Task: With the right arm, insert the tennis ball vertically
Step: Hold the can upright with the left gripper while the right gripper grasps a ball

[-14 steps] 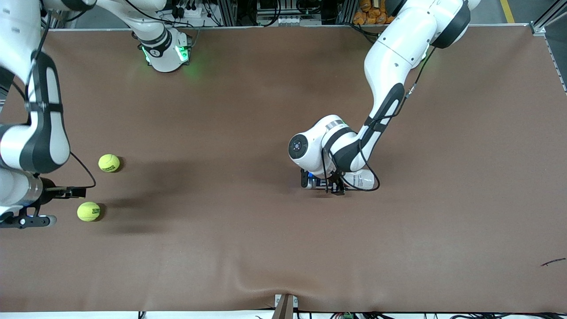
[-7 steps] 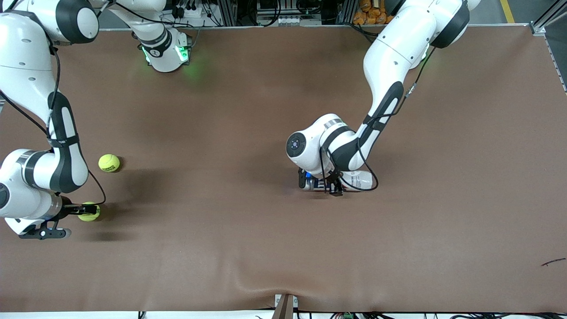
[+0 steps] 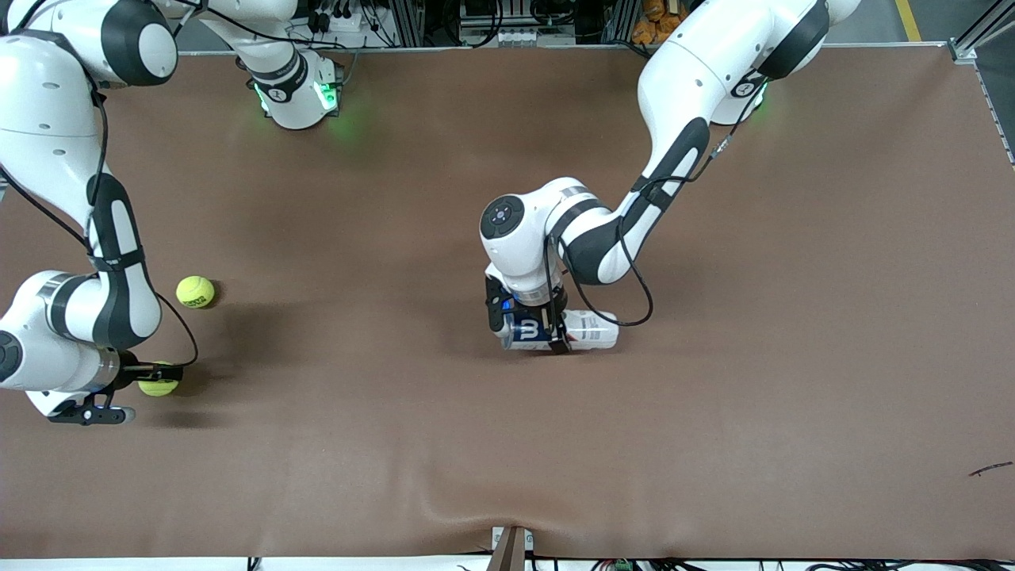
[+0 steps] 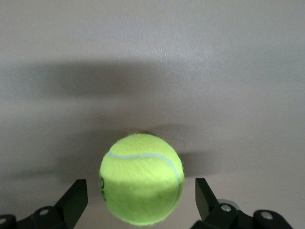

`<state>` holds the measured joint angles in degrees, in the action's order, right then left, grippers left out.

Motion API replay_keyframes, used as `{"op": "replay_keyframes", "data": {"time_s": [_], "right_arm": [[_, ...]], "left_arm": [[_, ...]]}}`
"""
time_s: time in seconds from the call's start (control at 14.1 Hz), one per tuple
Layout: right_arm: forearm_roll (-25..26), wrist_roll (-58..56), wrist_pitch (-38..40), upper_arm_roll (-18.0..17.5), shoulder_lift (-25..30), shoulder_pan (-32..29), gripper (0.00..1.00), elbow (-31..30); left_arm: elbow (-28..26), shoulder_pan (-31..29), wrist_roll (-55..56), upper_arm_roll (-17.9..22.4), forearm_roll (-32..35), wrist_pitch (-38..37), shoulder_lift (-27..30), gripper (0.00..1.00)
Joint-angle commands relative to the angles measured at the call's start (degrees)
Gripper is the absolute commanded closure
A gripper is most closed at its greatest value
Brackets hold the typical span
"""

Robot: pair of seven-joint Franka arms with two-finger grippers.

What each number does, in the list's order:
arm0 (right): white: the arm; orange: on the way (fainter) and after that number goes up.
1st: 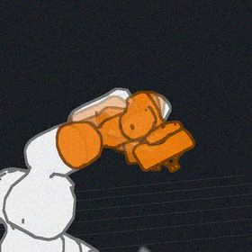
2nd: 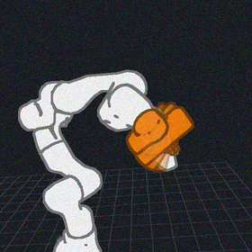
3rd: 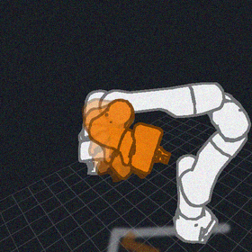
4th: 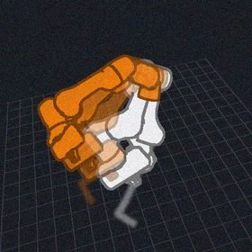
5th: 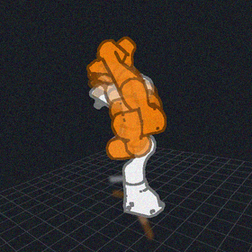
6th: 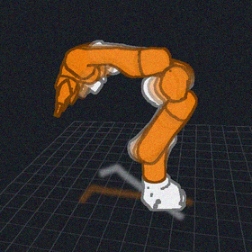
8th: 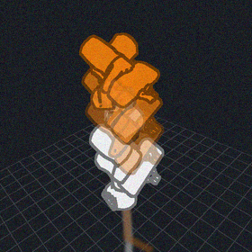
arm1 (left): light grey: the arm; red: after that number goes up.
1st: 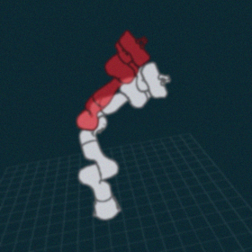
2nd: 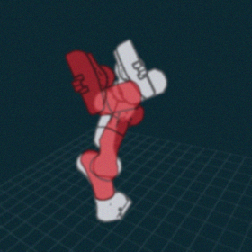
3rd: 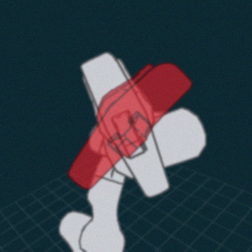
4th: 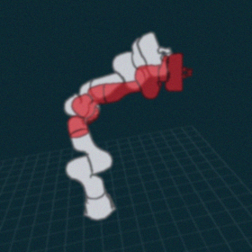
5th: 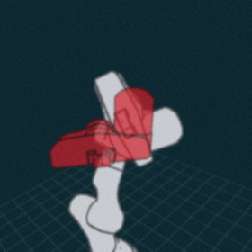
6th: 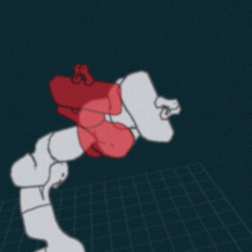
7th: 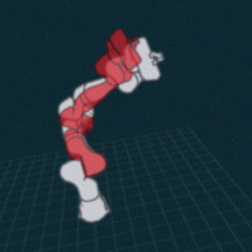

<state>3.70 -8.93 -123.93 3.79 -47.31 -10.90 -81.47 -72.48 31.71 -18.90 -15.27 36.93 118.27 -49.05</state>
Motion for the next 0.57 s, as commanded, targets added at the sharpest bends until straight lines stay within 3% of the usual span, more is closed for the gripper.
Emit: {"op": "replay_keyframes", "data": {"time_s": [0.0,0.28,0.42,0.5], "right_arm": [[-1.3,0.2,-0.2,-0.9,-1.4,-1.0,0.0,1.3],[-1.9,0.2,-3.7,-0.8,-2.3,-1.1,0.0,1.3],[-1.8,0.2,-3.6,-0.8,-2.3,-1.1,0.21,1.6],[-1.9,0.2,-3.6,-0.9,-2.2,-1.1,0.24,1.6]], "left_arm": [[-0.4,-2.0,5.5,0.2,0.0,8.2,0.4,0.29],[-0.4,-3.2,10.5,0.1,-5.0,19.2,0.4,0.29],[-0.4,-3.2,11.5,0.1,-10.7,21.7,1.1,0.29],[-0.5,-3.4,12.6,0.2,-12.0,22.1,1.4,0.29]]}}
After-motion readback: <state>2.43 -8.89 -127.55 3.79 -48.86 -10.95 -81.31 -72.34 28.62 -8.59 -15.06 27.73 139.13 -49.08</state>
